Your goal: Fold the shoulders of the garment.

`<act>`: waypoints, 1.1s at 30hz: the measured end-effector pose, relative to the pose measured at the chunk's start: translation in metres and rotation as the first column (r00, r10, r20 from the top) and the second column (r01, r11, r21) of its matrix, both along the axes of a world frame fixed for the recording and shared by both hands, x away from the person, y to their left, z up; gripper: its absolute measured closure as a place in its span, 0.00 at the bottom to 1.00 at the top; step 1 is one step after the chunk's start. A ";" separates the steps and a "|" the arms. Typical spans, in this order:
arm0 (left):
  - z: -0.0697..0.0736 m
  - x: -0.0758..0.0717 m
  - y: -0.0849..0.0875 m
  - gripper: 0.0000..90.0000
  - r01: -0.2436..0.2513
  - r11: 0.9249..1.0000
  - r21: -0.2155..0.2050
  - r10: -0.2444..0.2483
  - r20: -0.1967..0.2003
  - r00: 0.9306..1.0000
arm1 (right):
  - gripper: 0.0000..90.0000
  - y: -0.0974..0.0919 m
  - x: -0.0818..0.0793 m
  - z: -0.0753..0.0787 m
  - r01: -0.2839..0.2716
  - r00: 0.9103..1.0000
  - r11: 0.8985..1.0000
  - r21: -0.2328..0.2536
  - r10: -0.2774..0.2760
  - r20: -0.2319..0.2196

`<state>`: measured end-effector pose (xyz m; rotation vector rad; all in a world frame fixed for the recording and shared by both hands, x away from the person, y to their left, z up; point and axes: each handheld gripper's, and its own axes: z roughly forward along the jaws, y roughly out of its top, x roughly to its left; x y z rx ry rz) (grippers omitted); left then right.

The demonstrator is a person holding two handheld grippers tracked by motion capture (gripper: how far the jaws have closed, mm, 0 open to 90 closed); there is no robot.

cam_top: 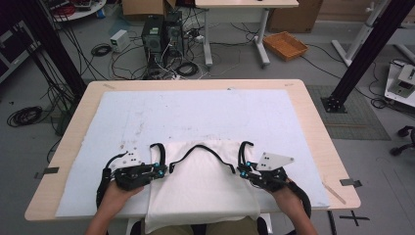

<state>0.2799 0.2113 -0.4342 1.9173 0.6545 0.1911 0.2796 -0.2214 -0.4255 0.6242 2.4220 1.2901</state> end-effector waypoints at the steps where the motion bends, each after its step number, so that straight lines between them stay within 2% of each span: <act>1: -0.001 -0.001 0.002 0.95 0.005 1.000 0.000 -0.005 -0.005 1.000 | 0.94 -0.003 -0.005 0.001 -0.005 1.000 1.000 0.004 0.005 -0.001; 4: -0.005 -0.003 0.004 0.95 0.026 1.000 0.012 -0.026 -0.025 0.999 | 0.93 -0.005 -0.009 0.000 0.000 1.000 1.000 -0.018 0.000 -0.012; 6: -0.005 -0.002 0.005 0.90 0.032 0.999 -0.006 -0.033 -0.047 0.998 | 0.91 -0.010 -0.012 -0.002 0.000 1.000 1.000 -0.028 0.000 -0.030; 7: -0.004 -0.001 0.006 0.81 0.005 0.999 -0.034 -0.006 -0.052 0.999 | 0.87 -0.012 -0.012 -0.002 -0.002 0.999 1.000 -0.022 0.001 -0.048; 8: -0.002 0.001 0.008 0.54 -0.059 0.995 -0.082 0.054 -0.060 0.997 | 0.67 -0.016 -0.012 0.000 0.019 0.998 0.999 0.028 -0.017 -0.064; 9: -0.002 0.001 0.008 0.47 -0.059 0.995 -0.082 0.054 -0.060 0.997 | 0.57 -0.018 -0.010 0.001 0.058 0.997 0.996 0.064 -0.054 -0.059; 10: -0.001 0.002 0.009 0.47 -0.090 0.990 -0.106 0.084 -0.053 0.995 | 0.57 -0.018 -0.010 0.001 0.058 0.997 0.996 0.064 -0.054 -0.059; 11: 0.000 0.002 0.010 0.45 -0.116 0.986 -0.116 0.112 -0.040 0.993 | 0.54 -0.019 -0.008 0.001 0.096 0.994 0.991 0.092 -0.091 -0.058; 12: 0.001 0.003 0.011 0.44 -0.132 0.984 -0.121 0.130 -0.027 0.991 | 0.54 -0.018 -0.005 0.001 0.118 0.992 0.989 0.092 -0.113 -0.056; 14: 0.001 0.005 0.011 0.38 -0.181 0.975 -0.132 0.181 -0.012 0.983 | 0.59 -0.013 0.001 -0.002 0.144 0.989 0.988 0.059 -0.141 -0.043; 15: 0.001 0.006 0.011 0.33 -0.188 0.973 -0.133 0.189 -0.003 0.982 | 0.64 -0.008 0.006 -0.005 0.139 0.989 0.990 0.027 -0.138 -0.045; 18: 0.002 0.008 0.012 0.31 -0.214 0.967 -0.139 0.222 0.051 0.974 | 0.68 0.000 0.015 -0.015 0.102 0.992 0.994 -0.028 -0.103 -0.066; 20: 0.002 0.009 0.013 0.31 -0.225 0.965 -0.133 0.236 0.075 0.969 | 0.68 0.001 0.018 -0.024 0.085 0.992 0.992 -0.092 -0.093 -0.089; 21: 0.002 0.009 0.014 0.31 -0.235 0.964 -0.126 0.247 0.090 0.965 | 0.68 0.000 0.018 -0.026 0.076 0.993 0.991 -0.114 -0.086 -0.081; 22: 0.002 0.010 0.015 0.31 -0.241 0.962 -0.126 0.254 0.097 0.962 | 0.66 -0.003 0.017 -0.024 0.068 0.994 0.992 -0.109 -0.076 -0.078; 23: 0.002 0.010 0.017 0.31 -0.250 0.961 -0.123 0.263 0.111 0.958 | 0.49 -0.008 0.015 -0.021 0.089 0.994 0.992 -0.093 -0.094 -0.057; 24: 0.002 0.010 0.017 0.31 -0.250 0.961 -0.123 0.263 0.111 0.958 | 0.49 -0.008 0.015 -0.021 0.089 0.994 0.992 -0.093 -0.094 -0.057; 26: 0.001 0.010 0.019 0.31 -0.258 0.959 -0.120 0.273 0.134 0.953 | 0.32 -0.017 0.015 -0.014 0.170 0.985 0.985 -0.019 -0.170 -0.029; 27: 0.001 0.009 0.020 0.31 -0.263 0.957 -0.119 0.279 0.143 0.950 | 0.28 -0.022 0.016 -0.012 0.191 0.981 0.982 0.001 -0.191 -0.020; 28: 0.001 0.009 0.021 0.31 -0.266 0.956 -0.122 0.283 0.146 0.948 | 0.23 -0.028 0.016 -0.008 0.231 0.973 0.972 0.031 -0.231 -0.011; 30: 0.001 0.009 0.023 0.31 -0.270 0.955 -0.126 0.287 0.150 0.946 | 0.22 -0.040 0.018 -0.003 0.282 0.959 0.957 0.068 -0.282 0.004; 31: 0.000 0.009 0.024 0.31 -0.274 0.953 -0.126 0.292 0.153 0.944 | 0.22 -0.040 0.018 -0.003 0.282 0.959 0.957 0.068 -0.282 0.004; 33: -0.001 0.010 0.026 0.31 -0.279 0.952 -0.129 0.296 0.145 0.944 | 0.22 -0.048 0.019 0.000 0.301 0.953 0.951 0.072 -0.303 0.017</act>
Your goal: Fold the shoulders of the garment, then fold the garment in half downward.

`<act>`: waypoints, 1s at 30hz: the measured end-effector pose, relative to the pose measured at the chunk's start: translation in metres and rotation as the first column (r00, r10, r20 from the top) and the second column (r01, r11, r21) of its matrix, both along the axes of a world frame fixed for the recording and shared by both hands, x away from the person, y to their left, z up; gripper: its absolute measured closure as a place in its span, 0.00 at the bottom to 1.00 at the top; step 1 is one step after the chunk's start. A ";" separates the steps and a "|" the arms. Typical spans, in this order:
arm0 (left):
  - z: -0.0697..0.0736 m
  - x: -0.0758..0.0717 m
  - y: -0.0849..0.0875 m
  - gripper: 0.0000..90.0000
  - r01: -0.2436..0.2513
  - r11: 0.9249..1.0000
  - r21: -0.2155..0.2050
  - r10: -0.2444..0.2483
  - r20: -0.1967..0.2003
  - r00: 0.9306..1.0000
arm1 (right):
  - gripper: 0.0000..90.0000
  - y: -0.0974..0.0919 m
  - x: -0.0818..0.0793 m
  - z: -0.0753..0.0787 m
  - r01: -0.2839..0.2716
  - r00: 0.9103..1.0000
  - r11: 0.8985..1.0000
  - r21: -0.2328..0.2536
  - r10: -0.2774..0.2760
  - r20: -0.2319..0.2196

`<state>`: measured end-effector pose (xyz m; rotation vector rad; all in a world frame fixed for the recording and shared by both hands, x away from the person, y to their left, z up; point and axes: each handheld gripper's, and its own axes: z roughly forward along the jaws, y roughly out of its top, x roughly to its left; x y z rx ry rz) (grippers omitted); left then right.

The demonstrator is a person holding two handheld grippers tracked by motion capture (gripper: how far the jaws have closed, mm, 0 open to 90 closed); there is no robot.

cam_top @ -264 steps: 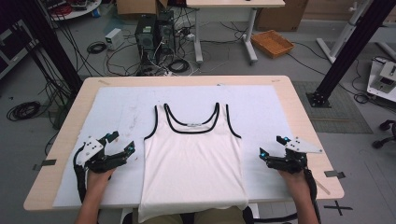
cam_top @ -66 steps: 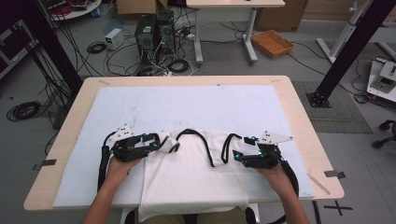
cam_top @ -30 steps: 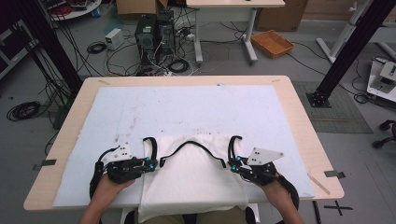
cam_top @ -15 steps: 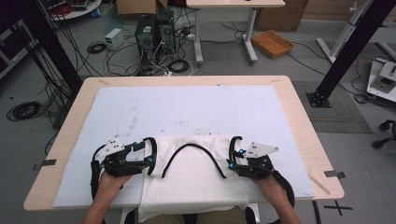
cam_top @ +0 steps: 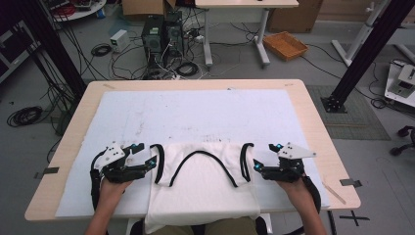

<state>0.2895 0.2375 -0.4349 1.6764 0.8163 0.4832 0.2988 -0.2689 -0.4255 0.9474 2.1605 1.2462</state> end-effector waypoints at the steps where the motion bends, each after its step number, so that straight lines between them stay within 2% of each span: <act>1: 0.000 0.000 0.001 0.31 -0.002 1.000 0.005 0.002 0.003 1.000 | 0.22 -0.004 0.000 0.001 0.010 1.000 1.000 -0.003 -0.010 0.003; 4: 0.000 0.000 0.003 0.31 -0.004 1.000 0.004 0.004 0.002 1.000 | 0.22 -0.016 0.000 0.004 0.048 0.999 0.999 0.011 -0.048 0.009; 7: 0.001 0.000 0.004 0.31 -0.006 1.000 -0.002 0.006 0.000 1.000 | 0.22 -0.022 0.000 0.004 0.061 0.998 0.998 0.018 -0.061 0.008; 11: 0.001 0.000 0.004 0.30 -0.010 1.000 -0.004 0.010 0.004 1.000 | 0.22 -0.030 -0.001 0.004 0.082 0.997 0.996 0.031 -0.082 -0.014; 19: 0.002 0.000 0.004 0.30 -0.007 1.000 0.000 0.007 0.004 1.000 | 0.22 -0.033 -0.002 0.004 0.088 0.996 0.995 0.051 -0.087 -0.026; 25: 0.002 0.001 0.004 0.30 -0.017 1.000 0.000 0.017 -0.004 1.000 | 0.22 -0.028 0.001 0.003 0.076 0.997 0.996 0.048 -0.075 -0.034; 30: 0.003 0.001 0.004 0.30 -0.021 1.000 0.021 0.022 -0.012 1.000 | 0.22 -0.026 0.002 0.003 0.059 0.998 0.998 0.038 -0.058 -0.036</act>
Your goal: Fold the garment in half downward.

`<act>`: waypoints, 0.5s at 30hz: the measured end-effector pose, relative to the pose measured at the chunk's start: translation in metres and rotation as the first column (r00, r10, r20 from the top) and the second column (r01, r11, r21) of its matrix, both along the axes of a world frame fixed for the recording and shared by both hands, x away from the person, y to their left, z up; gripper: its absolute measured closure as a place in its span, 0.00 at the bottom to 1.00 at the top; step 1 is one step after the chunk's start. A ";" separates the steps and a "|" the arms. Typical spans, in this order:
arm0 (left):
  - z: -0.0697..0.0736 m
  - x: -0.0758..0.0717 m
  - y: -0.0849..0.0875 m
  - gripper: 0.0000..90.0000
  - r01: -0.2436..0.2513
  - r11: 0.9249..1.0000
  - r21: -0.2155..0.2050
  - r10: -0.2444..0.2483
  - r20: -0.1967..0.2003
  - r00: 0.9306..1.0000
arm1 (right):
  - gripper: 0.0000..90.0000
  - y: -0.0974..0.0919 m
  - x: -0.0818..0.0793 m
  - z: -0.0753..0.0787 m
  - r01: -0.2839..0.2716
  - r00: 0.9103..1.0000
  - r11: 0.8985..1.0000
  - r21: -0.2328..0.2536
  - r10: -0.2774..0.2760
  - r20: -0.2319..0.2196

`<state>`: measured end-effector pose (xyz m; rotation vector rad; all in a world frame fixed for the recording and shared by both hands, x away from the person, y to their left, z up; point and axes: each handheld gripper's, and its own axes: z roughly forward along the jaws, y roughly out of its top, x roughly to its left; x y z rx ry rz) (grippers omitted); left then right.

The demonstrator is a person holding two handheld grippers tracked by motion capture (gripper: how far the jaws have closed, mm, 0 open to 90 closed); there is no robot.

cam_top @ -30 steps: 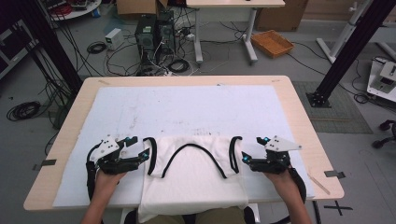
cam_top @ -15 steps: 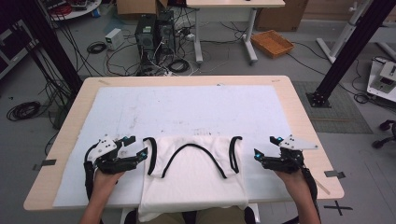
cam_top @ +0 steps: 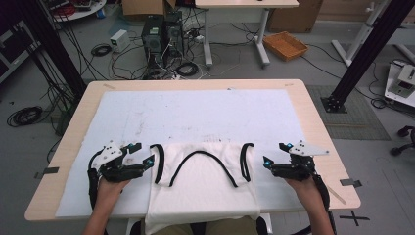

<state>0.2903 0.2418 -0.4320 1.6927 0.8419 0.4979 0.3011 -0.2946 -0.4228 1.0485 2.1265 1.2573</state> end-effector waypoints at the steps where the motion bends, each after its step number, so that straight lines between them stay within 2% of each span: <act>1: 0.000 0.000 0.000 0.30 -0.001 1.000 0.001 0.001 -0.003 1.000 | 0.22 0.000 0.000 0.000 -0.004 1.000 1.000 0.001 0.003 0.004; 5: 0.001 0.001 0.001 0.30 -0.006 1.000 0.008 0.006 -0.015 1.000 | 0.22 0.004 0.005 0.001 -0.014 1.000 1.000 0.013 0.014 -0.003; 7: 0.003 0.006 0.003 0.30 -0.013 1.000 -0.011 0.013 -0.020 1.000 | 0.22 0.009 0.010 0.003 -0.034 0.999 0.999 0.014 0.034 -0.007; 8: 0.005 0.009 0.004 0.31 -0.016 1.000 -0.015 0.015 -0.029 0.999 | 0.22 0.015 0.017 0.004 -0.049 0.999 0.999 0.007 0.049 -0.022; 9: 0.006 0.013 0.004 0.31 -0.020 1.000 -0.014 0.019 -0.041 0.999 | 0.22 0.015 0.017 0.004 -0.049 0.999 0.999 0.007 0.049 -0.022; 10: 0.006 0.019 0.004 0.31 -0.023 1.000 -0.003 0.023 -0.056 0.998 | 0.22 0.022 0.029 0.005 -0.063 0.997 0.998 0.005 0.063 -0.037; 11: 0.007 0.024 0.003 0.31 -0.025 1.000 0.006 0.025 -0.072 0.997 | 0.22 0.022 0.029 0.005 -0.063 0.997 0.998 0.005 0.063 -0.037; 12: 0.006 0.031 0.001 0.31 -0.027 1.000 0.015 0.028 -0.092 0.995 | 0.22 0.030 0.042 0.005 -0.065 0.996 0.998 -0.009 0.064 -0.065; 13: 0.006 0.038 -0.001 0.31 -0.030 0.999 0.031 0.034 -0.114 0.993 | 0.22 0.030 0.042 0.005 -0.065 0.996 0.998 -0.009 0.064 -0.065; 14: 0.005 0.047 -0.004 0.31 -0.025 0.998 0.060 0.034 -0.142 0.989 | 0.22 0.035 0.049 0.004 -0.065 0.995 0.998 -0.023 0.064 -0.075; 15: 0.003 0.053 -0.007 0.31 -0.020 0.997 0.072 0.032 -0.165 0.986 | 0.22 0.041 0.056 0.004 -0.070 0.993 0.997 -0.037 0.066 -0.098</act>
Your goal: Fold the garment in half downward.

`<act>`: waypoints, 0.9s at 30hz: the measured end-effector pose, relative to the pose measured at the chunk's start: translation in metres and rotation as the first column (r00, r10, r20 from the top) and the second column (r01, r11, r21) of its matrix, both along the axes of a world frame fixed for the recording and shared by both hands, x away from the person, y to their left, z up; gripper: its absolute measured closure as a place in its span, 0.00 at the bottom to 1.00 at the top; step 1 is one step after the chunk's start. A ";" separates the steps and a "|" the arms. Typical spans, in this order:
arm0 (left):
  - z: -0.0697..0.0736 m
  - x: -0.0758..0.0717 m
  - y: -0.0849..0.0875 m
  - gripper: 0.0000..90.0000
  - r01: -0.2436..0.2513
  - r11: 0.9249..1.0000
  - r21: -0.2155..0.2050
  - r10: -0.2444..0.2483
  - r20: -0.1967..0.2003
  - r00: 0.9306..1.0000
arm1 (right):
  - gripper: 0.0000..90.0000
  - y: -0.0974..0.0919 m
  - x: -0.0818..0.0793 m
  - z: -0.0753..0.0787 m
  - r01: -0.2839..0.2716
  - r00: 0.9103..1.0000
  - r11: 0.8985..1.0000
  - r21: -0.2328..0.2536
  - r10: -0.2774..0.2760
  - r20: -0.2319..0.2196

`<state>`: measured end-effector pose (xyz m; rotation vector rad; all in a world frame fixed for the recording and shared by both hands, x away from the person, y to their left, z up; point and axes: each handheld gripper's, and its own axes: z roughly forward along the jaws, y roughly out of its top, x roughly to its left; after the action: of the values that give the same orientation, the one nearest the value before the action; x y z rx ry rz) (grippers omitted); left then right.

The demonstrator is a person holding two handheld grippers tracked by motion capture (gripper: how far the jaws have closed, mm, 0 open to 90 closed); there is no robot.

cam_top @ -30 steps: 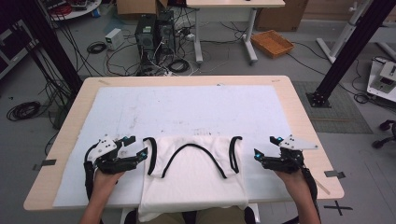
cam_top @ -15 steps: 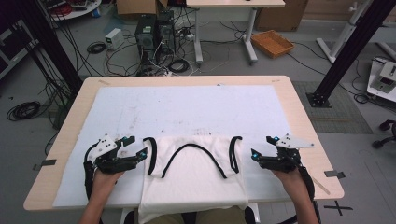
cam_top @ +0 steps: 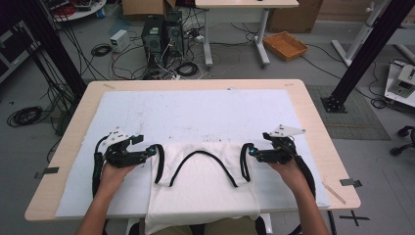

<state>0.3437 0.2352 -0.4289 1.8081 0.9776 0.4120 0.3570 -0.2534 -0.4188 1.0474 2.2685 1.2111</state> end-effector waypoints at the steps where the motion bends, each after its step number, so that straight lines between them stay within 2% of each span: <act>1: -0.001 0.006 -0.003 0.33 0.012 1.000 0.016 -0.011 -0.025 1.000 | 0.22 0.005 0.005 -0.001 -0.008 1.000 1.000 -0.014 0.008 -0.009; 3: -0.005 0.016 -0.011 0.37 0.035 0.998 0.061 -0.031 -0.059 0.998 | 0.25 0.017 0.015 -0.002 -0.025 0.999 0.999 -0.046 0.024 -0.039; 6: -0.011 0.027 -0.021 0.43 0.056 0.991 0.125 -0.045 -0.092 0.995 | 0.39 0.031 0.027 -0.006 -0.065 0.995 0.994 -0.083 0.059 -0.076; 8: -0.015 0.031 -0.024 0.46 0.075 0.984 0.160 -0.057 -0.115 0.992 | 0.50 0.038 0.032 -0.010 -0.081 0.993 0.985 -0.153 0.066 -0.099; 9: -0.017 0.031 -0.025 0.50 0.083 0.981 0.175 -0.062 -0.119 0.991 | 0.53 0.040 0.034 -0.013 -0.087 0.991 0.980 -0.178 0.067 -0.114; 12: -0.020 0.031 -0.026 0.64 0.111 0.970 0.218 -0.086 -0.121 0.989 | 0.60 0.040 0.037 -0.019 -0.113 0.983 0.975 -0.190 0.081 -0.168; 13: -0.020 0.030 -0.026 0.67 0.114 0.970 0.215 -0.090 -0.118 0.989 | 0.63 0.039 0.037 -0.020 -0.121 0.981 0.975 -0.187 0.089 -0.171; 14: -0.019 0.029 -0.026 0.73 0.125 0.967 0.222 -0.101 -0.116 0.988 | 0.66 0.039 0.037 -0.019 -0.126 0.980 0.975 -0.185 0.094 -0.174; 16: -0.018 0.028 -0.027 0.87 0.157 0.960 0.231 -0.133 -0.114 0.985 | 0.79 0.039 0.036 -0.019 -0.137 0.976 0.976 -0.170 0.104 -0.193; 17: -0.018 0.026 -0.028 0.91 0.153 0.960 0.235 -0.129 -0.113 0.985 | 0.92 0.039 0.034 -0.018 -0.165 0.968 0.973 -0.159 0.130 -0.214; 18: -0.018 0.026 -0.028 0.92 0.153 0.960 0.235 -0.129 -0.113 0.985 | 0.92 0.039 0.034 -0.018 -0.165 0.968 0.973 -0.159 0.130 -0.214; 19: -0.017 0.026 -0.027 0.92 0.146 0.964 0.222 -0.123 -0.114 0.986 | 0.94 0.041 0.033 -0.018 -0.167 0.972 0.969 -0.182 0.131 -0.197; 20: -0.017 0.026 -0.026 0.92 0.136 0.970 0.200 -0.115 -0.113 0.987 | 0.94 0.041 0.033 -0.018 -0.167 0.972 0.969 -0.182 0.131 -0.197; 21: -0.015 0.026 -0.024 0.92 0.126 0.977 0.171 -0.108 -0.108 0.988 | 0.94 0.041 0.032 -0.017 -0.164 0.976 0.965 -0.206 0.129 -0.175; 22: -0.013 0.025 -0.022 0.93 0.108 0.984 0.140 -0.095 -0.102 0.990 | 0.94 0.042 0.031 -0.016 -0.139 0.984 0.962 -0.233 0.107 -0.144; 23: -0.009 0.026 -0.020 0.93 0.071 0.994 0.080 -0.064 -0.083 0.994 | 0.95 0.043 0.029 -0.014 -0.079 0.996 0.961 -0.266 0.062 -0.070; 24: -0.009 0.026 -0.020 0.93 0.071 0.994 0.080 -0.064 -0.083 0.994 | 0.95 0.042 0.030 -0.012 -0.059 0.998 0.963 -0.263 0.050 -0.040; 25: -0.007 0.027 -0.019 0.93 0.053 0.997 0.059 -0.049 -0.073 0.996 | 0.95 0.042 0.030 -0.010 -0.037 0.999 0.965 -0.260 0.036 -0.009; 26: -0.006 0.028 -0.018 0.93 0.035 0.999 0.037 -0.033 -0.068 0.997 | 0.95 0.042 0.030 -0.010 -0.037 0.999 0.965 -0.260 0.036 -0.009; 27: -0.004 0.029 -0.017 0.93 0.019 1.000 0.025 -0.018 -0.054 0.998 | 0.95 0.042 0.031 -0.008 -0.019 0.999 0.966 -0.257 0.025 0.022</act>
<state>0.3729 0.2183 -0.4329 1.8583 0.9959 0.3670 0.3881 -0.2114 -0.4269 0.9061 2.3452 0.9007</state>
